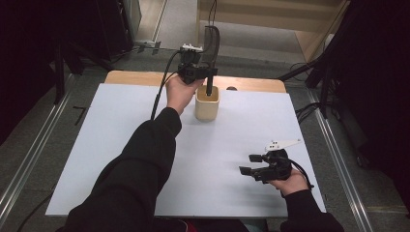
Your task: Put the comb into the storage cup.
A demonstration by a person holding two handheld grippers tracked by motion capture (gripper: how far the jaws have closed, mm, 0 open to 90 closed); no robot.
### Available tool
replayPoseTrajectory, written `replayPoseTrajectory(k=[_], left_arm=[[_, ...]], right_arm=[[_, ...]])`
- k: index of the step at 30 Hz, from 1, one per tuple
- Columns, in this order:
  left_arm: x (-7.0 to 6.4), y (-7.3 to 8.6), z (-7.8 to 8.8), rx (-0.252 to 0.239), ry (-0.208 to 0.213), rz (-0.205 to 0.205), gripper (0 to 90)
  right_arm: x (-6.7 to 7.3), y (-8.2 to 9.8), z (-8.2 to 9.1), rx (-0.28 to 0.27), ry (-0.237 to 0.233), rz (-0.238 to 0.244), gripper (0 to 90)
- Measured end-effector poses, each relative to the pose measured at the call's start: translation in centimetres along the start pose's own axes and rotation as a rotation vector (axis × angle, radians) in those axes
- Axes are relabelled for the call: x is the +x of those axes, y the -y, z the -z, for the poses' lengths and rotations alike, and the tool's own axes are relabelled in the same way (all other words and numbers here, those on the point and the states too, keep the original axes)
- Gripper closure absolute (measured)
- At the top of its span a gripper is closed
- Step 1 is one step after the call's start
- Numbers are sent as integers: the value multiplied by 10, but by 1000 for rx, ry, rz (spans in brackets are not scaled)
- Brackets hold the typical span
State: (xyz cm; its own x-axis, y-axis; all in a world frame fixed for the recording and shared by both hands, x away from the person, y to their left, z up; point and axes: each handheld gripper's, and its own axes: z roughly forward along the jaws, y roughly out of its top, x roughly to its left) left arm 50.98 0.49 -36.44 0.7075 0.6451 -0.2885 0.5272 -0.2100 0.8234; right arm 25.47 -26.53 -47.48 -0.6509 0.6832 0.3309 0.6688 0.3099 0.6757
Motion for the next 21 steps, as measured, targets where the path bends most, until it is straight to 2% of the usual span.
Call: replayPoseTrajectory(k=[11, 16, 21], left_arm=[[1, 6, -6, 15, -5, -16, 726], [4, 12, -6, 3, 0, -3, 725], [7, 17, -8, 24, -2, -4, 725]], right_arm=[[0, 0, 0, -1, -2, 2, 260], [0, 0, 0, 0, -1, 4, 260], [1, 0, 0, 3, 0, 1, 260]])
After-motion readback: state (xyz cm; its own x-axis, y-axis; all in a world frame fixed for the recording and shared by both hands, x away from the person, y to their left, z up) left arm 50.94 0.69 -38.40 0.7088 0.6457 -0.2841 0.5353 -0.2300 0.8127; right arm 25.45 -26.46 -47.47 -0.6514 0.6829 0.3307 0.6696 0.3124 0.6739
